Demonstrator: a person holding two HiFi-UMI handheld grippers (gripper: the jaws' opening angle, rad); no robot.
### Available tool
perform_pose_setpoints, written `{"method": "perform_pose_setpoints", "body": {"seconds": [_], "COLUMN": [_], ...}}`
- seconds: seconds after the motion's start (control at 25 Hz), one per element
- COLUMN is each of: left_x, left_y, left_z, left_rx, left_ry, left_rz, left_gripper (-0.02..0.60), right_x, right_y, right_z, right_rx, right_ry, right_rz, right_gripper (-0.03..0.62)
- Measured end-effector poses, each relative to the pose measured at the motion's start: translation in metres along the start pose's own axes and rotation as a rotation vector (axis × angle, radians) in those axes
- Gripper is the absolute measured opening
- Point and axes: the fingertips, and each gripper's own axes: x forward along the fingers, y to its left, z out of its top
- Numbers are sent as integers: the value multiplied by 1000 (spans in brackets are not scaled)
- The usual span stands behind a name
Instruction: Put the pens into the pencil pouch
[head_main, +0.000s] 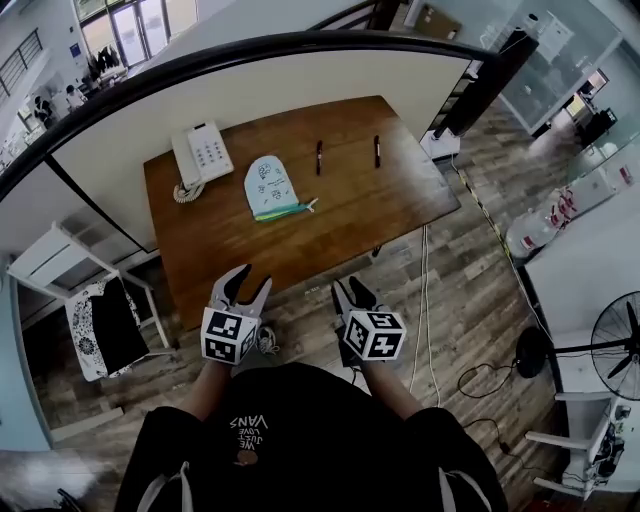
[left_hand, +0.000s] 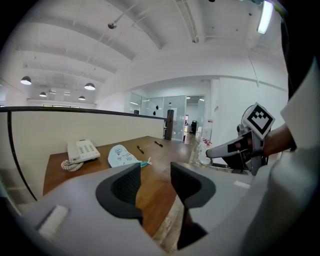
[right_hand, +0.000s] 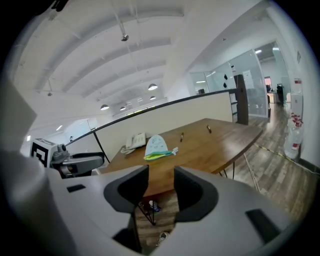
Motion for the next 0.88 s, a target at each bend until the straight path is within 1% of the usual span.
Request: {"method": "perform_pose_setpoints", "body": {"seconds": [0.24,0.48,0.68,0.88], "left_x": [31,54,68,87], "left_y": [41,70,77,84], "left_z": [7,11,6,-8], "left_rx": [28,47,31,26], "left_ry": [34,53,67,101], "left_rz": [-62,-124,-149,-145], "left_gripper": [173,173,173,173], "right_x": [44,69,82,106], "right_y": [-5,-4,-7,-20], "right_z": [19,28,26,30], "right_rx": [41,77,74,62], "right_ry": [-13,-20,8,34], "right_rz": [-70,-127,-145,-136], "right_gripper": [130,130,130,130]}}
